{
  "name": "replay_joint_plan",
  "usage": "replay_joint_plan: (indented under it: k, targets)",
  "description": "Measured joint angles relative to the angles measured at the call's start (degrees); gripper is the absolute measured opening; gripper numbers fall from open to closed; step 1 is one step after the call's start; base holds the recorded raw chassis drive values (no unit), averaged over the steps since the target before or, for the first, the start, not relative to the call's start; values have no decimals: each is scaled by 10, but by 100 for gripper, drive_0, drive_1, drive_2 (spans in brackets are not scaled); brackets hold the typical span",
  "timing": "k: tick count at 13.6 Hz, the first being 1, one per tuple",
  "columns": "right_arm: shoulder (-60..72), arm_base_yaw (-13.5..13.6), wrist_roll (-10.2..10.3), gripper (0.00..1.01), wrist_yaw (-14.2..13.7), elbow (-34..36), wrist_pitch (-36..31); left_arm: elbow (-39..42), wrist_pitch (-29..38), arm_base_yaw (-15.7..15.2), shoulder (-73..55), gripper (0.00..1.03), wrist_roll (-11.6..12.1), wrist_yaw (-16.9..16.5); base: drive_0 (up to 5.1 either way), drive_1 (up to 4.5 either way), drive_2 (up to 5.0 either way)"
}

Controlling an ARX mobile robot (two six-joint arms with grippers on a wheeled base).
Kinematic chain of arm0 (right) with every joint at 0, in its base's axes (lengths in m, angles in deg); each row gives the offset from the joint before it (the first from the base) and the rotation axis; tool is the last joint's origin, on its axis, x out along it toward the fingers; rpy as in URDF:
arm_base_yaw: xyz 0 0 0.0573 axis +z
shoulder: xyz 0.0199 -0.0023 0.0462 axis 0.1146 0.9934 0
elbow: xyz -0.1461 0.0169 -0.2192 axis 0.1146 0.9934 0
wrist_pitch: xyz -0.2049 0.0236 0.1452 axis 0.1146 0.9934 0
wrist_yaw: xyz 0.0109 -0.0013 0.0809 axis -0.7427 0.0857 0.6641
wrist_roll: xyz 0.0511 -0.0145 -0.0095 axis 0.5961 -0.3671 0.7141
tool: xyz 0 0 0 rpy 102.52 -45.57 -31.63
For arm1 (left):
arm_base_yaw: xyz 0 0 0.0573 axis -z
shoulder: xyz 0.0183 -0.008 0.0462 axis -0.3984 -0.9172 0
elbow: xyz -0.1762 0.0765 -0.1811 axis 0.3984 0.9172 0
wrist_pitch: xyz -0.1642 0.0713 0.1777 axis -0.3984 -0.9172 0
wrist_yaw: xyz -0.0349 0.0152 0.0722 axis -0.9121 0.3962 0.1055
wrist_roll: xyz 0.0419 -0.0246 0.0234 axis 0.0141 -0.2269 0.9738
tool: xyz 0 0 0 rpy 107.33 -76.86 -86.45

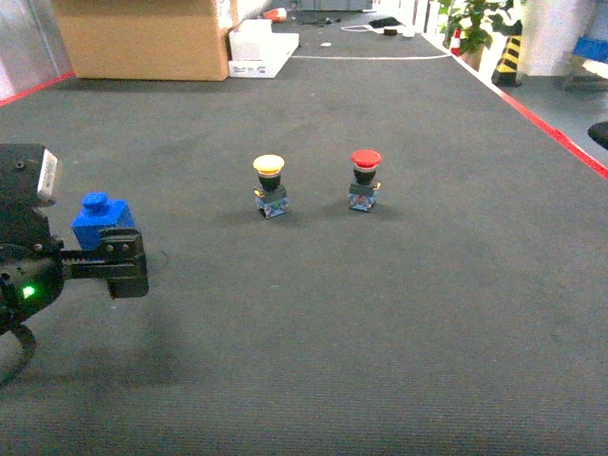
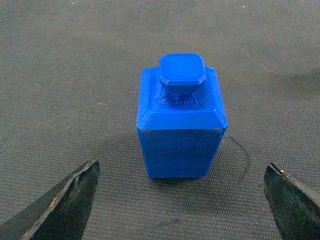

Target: Pick blue part to blue bin on bottom shelf

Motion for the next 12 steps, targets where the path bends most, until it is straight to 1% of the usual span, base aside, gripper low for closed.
replay_joint_plan:
  k: [3, 4, 6, 7, 9, 10, 11, 12]
  targets:
    - [0, 0, 0, 98, 0, 0, 0, -63, -13, -7, -50, 98, 0, 1, 0, 0, 0]
    - [0, 0, 0, 98, 0, 0, 0, -81, -14, -9, -62, 98, 1, 9, 0, 0, 0]
    - [0, 0, 0, 98, 0, 0, 0, -113, -32, -13, -81, 98, 2, 10, 0, 0, 0]
    - [0, 0, 0, 98, 0, 0, 0, -125, -39, -14, -90, 91, 2, 10, 0, 0, 0]
    - [0, 0, 0, 98, 0, 0, 0, -131, -57, -14, -93, 66, 0, 8, 0, 0, 0]
    - [0, 0, 0, 98, 0, 0, 0, -132, -60, -14, -93, 55, -1, 6, 0, 0, 0]
    - [0, 0, 0, 98, 0, 0, 0, -132, -61, -14, -93, 47, -1, 6, 0, 0, 0]
    - [0, 0, 0, 98, 0, 0, 0, -128, -50, -14, -93, 44, 0, 6, 0, 0, 0]
